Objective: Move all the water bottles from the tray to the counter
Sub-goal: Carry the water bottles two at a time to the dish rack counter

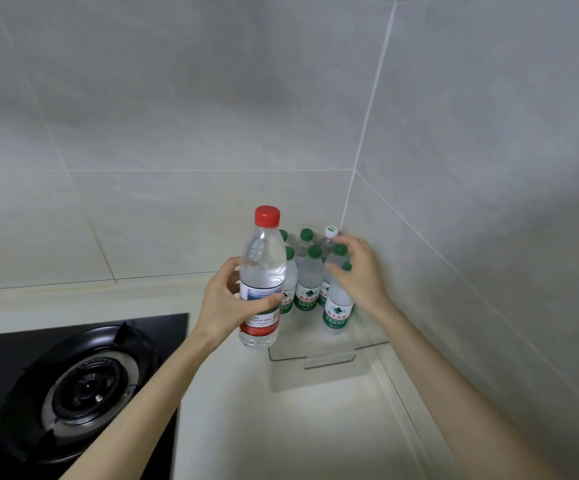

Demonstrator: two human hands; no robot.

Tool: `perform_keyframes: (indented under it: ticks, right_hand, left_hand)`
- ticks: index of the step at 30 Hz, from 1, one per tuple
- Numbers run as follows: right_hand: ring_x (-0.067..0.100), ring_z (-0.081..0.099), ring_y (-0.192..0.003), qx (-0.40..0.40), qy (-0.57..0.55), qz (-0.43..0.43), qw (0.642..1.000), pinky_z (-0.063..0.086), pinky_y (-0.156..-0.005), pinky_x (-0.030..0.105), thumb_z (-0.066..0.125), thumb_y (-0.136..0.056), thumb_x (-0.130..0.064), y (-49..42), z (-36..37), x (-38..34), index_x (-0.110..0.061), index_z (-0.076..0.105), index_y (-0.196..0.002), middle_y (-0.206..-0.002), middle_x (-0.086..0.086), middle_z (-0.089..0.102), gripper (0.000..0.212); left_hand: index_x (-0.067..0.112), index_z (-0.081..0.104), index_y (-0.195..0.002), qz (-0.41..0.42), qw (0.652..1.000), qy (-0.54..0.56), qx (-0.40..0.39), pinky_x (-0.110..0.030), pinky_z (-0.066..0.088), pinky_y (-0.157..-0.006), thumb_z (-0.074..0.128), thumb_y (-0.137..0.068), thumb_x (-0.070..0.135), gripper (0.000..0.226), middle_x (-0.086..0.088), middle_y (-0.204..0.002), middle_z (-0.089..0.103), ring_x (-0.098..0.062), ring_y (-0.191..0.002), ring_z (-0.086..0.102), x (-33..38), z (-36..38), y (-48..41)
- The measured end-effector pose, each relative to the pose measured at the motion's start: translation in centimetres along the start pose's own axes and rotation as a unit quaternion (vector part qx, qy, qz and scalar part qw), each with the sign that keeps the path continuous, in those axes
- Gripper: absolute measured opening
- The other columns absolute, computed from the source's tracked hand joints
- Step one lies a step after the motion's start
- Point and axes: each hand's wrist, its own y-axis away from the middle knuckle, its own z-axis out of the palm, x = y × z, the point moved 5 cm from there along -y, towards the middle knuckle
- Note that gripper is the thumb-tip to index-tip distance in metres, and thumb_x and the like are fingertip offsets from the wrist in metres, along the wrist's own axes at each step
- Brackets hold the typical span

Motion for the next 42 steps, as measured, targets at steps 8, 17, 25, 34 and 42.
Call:
perform_keyframes:
  ticks: [8, 17, 25, 34, 42]
  right_hand:
    - [0.03, 0.049, -0.12, 0.022, 0.094, 0.112, 0.989, 0.036, -0.099, 0.03, 0.072, -0.077, -0.005, -0.8, 2.5, 9.0, -0.003, 0.045, -0.13, -0.13, 0.014, 0.052, 0.06]
    - [0.029, 0.061, -0.098, 0.101, 0.041, 0.109, 0.988, 0.039, -0.078, 0.024, 0.067, -0.085, -0.016, -1.5, 3.2, 11.6, -0.005, 0.062, -0.103, -0.105, 0.011, 0.067, 0.022]
    - [0.021, 0.063, -0.091, 0.046, 0.019, 0.068, 0.996, 0.046, -0.078, 0.028, 0.068, -0.085, -0.02, -1.5, 3.7, 10.1, -0.011, 0.064, -0.105, -0.1, 0.003, 0.07, 0.023]
    - [0.0, 0.065, -0.085, 0.008, -0.16, -0.043, 0.986, 0.052, -0.087, 0.027, 0.075, -0.079, -0.017, 0.9, 1.9, -2.4, -0.024, 0.067, -0.094, -0.085, -0.022, 0.068, 0.019]
    - [0.002, 0.065, -0.082, -0.128, -0.332, -0.091, 0.93, 0.05, -0.081, 0.015, 0.074, -0.08, -0.007, 4.9, 3.3, -14.1, -0.011, 0.07, -0.098, -0.087, -0.009, 0.073, 0.019]
  left_hand:
    - [0.025, 0.06, -0.104, -0.001, 1.0, -0.022, -0.001, -0.021, 0.056, -0.07, 0.091, -0.05, 0.021, 0.063, 0.003, -0.094, 0.072, -0.01, -0.084, 0.07, -0.6, 0.5, -1.0]
    - [0.03, 0.06, -0.104, -0.022, 0.998, -0.054, -0.008, -0.042, 0.059, -0.08, 0.086, -0.041, 0.046, 0.07, 0.004, -0.096, 0.072, -0.017, -0.089, 0.07, -2.0, 0.4, -1.7]
    - [0.029, 0.06, -0.104, -0.051, 0.998, -0.047, 0.014, -0.042, 0.058, -0.081, 0.085, -0.039, 0.044, 0.071, 0.003, -0.097, 0.072, -0.018, -0.09, 0.07, -2.8, -0.1, -0.7]
    - [0.024, 0.061, -0.103, -0.041, 0.994, -0.034, 0.095, -0.025, 0.059, -0.069, 0.083, -0.041, 0.045, 0.07, 0.004, -0.091, 0.073, -0.014, -0.082, 0.071, -0.8, -4.5, 3.6]
    - [0.019, 0.06, -0.105, -0.028, 0.975, -0.067, 0.21, -0.014, 0.054, -0.062, 0.091, -0.056, 0.018, 0.058, 0.011, -0.091, 0.073, -0.008, -0.082, 0.071, 2.2, -10.7, 10.8]
